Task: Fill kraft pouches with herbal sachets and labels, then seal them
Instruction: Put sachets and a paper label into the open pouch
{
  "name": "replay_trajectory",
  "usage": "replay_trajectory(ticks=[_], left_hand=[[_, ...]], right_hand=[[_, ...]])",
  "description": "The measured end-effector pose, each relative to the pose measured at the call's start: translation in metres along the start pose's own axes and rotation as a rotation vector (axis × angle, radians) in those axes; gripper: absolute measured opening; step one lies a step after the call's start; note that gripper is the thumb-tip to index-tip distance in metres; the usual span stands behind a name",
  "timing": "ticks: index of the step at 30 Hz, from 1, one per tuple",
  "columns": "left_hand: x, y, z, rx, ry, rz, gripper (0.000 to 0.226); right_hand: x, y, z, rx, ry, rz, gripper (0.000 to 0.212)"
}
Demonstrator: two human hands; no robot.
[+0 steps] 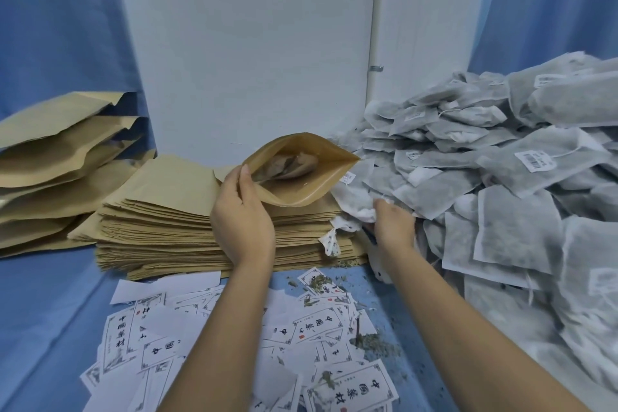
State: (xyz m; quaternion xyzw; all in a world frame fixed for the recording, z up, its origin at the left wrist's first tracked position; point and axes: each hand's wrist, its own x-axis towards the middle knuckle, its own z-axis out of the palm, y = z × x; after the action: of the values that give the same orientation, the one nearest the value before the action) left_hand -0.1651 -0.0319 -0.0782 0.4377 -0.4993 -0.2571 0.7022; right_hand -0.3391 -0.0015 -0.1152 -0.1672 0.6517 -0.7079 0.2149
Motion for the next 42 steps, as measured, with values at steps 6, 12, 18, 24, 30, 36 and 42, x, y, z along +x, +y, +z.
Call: replay_trajectory(ticks=[6,12,18,24,30,36,42], left_hand=[[-0.002,0.0,-0.001,0.011,-0.007,0.006,0.031],[0.002,-0.002,-0.002,0.028,-0.003,0.002,0.03],[0.002,-0.003,-0.005,0.028,0.003,0.004,0.03],[0.003,-0.003,-0.005,0.027,-0.003,0.001,0.03],[0.001,0.0,-0.005,0.021,-0.022,0.006,0.031],[0.007,0.002,-0.008,-0.022,0.017,-0.028,0.031],[0.014,0.007,-0.012,-0.066,0.062,0.026,0.029]], right_hand=[[-0.004,0.007,0.007,-0.167,-0.129,0.107,0.02],[-0.004,0.002,0.01,0.064,-0.227,0.167,0.043],[-0.01,-0.001,0.006,0.244,-0.256,0.069,0.065],[-0.014,-0.006,0.001,0.191,-0.4,0.079,0.056],[-0.014,-0.011,-0.002,0.419,-0.128,-0.088,0.038],[-0.02,-0.019,-0.008,0.442,-0.399,0.099,0.025],[-0.021,-0.015,-0.018,0.304,-0.462,0.13,0.035]])
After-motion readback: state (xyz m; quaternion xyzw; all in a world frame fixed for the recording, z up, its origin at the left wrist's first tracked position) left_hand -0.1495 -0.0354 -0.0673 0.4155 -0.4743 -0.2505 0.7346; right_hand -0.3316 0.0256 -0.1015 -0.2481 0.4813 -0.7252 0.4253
